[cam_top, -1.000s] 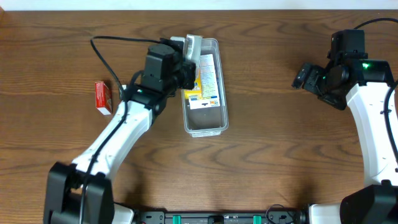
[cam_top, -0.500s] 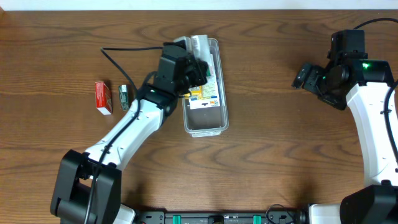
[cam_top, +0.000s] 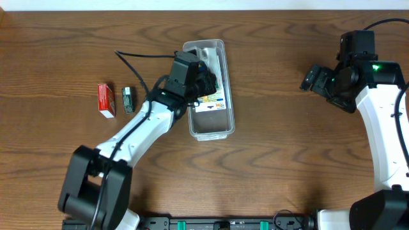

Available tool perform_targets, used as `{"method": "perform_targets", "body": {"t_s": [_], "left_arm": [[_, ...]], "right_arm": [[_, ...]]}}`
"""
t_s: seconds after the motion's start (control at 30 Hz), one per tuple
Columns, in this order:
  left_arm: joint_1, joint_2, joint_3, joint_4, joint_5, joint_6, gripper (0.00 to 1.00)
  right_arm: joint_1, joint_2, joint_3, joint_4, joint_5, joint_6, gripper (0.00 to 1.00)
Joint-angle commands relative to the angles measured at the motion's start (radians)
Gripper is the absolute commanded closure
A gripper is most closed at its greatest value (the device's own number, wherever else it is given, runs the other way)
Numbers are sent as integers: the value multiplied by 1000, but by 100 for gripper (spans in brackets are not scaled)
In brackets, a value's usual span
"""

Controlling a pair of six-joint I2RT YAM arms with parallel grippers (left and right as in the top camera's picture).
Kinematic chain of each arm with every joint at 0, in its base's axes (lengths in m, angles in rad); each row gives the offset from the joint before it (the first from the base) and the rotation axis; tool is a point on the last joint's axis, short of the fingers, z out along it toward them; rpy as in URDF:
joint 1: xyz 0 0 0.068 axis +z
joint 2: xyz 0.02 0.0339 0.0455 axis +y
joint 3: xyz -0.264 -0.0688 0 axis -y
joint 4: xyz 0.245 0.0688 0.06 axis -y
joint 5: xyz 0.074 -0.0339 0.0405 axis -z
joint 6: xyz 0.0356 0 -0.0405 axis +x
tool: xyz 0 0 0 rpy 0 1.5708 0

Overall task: Pack container
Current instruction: 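Lift white-green box with left gripper and carry it over the container, then lower white-green box into the container beside the other boxes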

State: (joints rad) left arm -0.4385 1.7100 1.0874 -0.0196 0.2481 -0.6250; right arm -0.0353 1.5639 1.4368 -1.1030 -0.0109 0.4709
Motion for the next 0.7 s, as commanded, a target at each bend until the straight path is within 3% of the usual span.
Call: {"method": "perform_targets", "body": {"t_s": [0.0,0.43,0.47,0.5,0.53,0.57,0.67], "left_arm": [[2,28,16,2,-12,2,94],[-8,34,16,70,47,2,92],[-10,35,16,69,50,2,86],[-10,35,16,69,51,2,68],[-10,35,16,69,52,2,29],[-10,35,16,69,52,2,0],[-10,34,16,63,60,2,2]], "right_arm": [[-6,-8,3,-1,-1,7,1],[-6,-8,3,-1,-1,7,1],[-6,-8,3,-1,-1,7,1],[-6,-8,3,-1,-1,7,1],[-6,-8,3,-1,-1,7,1],[-6,-8,3,-1,-1,7,1],[-6,-8,3,-1,-1,7,1]]}}
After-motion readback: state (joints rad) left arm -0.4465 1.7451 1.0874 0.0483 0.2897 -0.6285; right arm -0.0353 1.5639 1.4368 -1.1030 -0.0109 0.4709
